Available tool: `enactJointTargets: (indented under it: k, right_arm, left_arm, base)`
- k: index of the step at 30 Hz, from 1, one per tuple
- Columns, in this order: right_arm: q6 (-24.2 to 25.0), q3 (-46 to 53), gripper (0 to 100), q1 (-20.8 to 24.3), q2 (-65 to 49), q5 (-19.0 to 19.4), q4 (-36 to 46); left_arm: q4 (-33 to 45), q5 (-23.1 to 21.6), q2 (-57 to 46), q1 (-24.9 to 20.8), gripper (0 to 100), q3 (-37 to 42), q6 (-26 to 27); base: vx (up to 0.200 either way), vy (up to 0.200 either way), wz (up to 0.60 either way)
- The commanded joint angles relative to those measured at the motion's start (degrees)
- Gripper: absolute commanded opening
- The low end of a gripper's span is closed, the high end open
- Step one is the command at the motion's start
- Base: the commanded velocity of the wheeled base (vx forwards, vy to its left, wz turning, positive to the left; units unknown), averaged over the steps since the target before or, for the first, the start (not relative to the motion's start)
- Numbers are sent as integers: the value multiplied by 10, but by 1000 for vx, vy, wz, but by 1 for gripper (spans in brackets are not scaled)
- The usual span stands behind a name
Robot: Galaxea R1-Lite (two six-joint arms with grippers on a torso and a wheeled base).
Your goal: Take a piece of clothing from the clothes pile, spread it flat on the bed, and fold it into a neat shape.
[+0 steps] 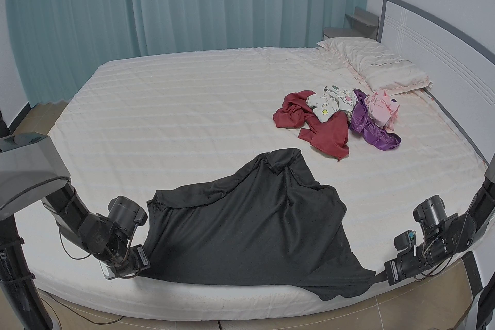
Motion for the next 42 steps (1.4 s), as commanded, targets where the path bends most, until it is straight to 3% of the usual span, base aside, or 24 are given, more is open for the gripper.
enactJointTargets:
  k: [1, 6, 7, 15, 19, 23, 26, 29, 36, 42]
  right_arm:
    - [-17, 20, 0, 1, 2, 0, 0]
    - [-20, 27, 0, 3, 3, -4, 0]
    - [-25, 29, 100, 4, 5, -5, 0]
    - [-25, 21, 100, -5, 6, -4, -8]
    - [-23, 5, 100, -15, 4, -1, -8]
    - [-21, -19, 100, -19, 2, 2, -8]
    - [-11, -27, 100, -17, 1, 4, -8]
    - [19, -27, 100, -10, -5, 8, -10]
    - [50, -21, 100, -20, -26, 35, -19]
    - [50, -24, 100, -19, -13, 42, -20]
  left_arm:
    - [-2, -16, -21, -2, 0, 50, -2]
    - [-2, -30, -22, -3, 0, 70, -2]
    - [-2, -30, -21, -4, 100, 75, -2]
    - [0, -37, -55, 4, 100, 79, -3]
    - [0, -65, -99, 19, 100, 76, -5]
    - [-1, -125, -161, 44, 100, 60, -11]
    - [-3, -152, -176, 51, 100, 46, -42]
    - [-6, -176, -172, 56, 100, 21, -108]
    - [-6, -234, -170, 78, 100, 5, -147]
    - [-27, -239, -148, 79, 100, 14, -149]
  base:
    - [0, 0, 0]
    - [0, 0, 0]
    - [0, 0, 0]
    - [0, 0, 0]
    - [0, 0, 0]
    - [0, 0, 0]
    - [0, 0, 0]
    - [0, 0, 0]
    - [114, 0, 0]
    - [200, 0, 0]
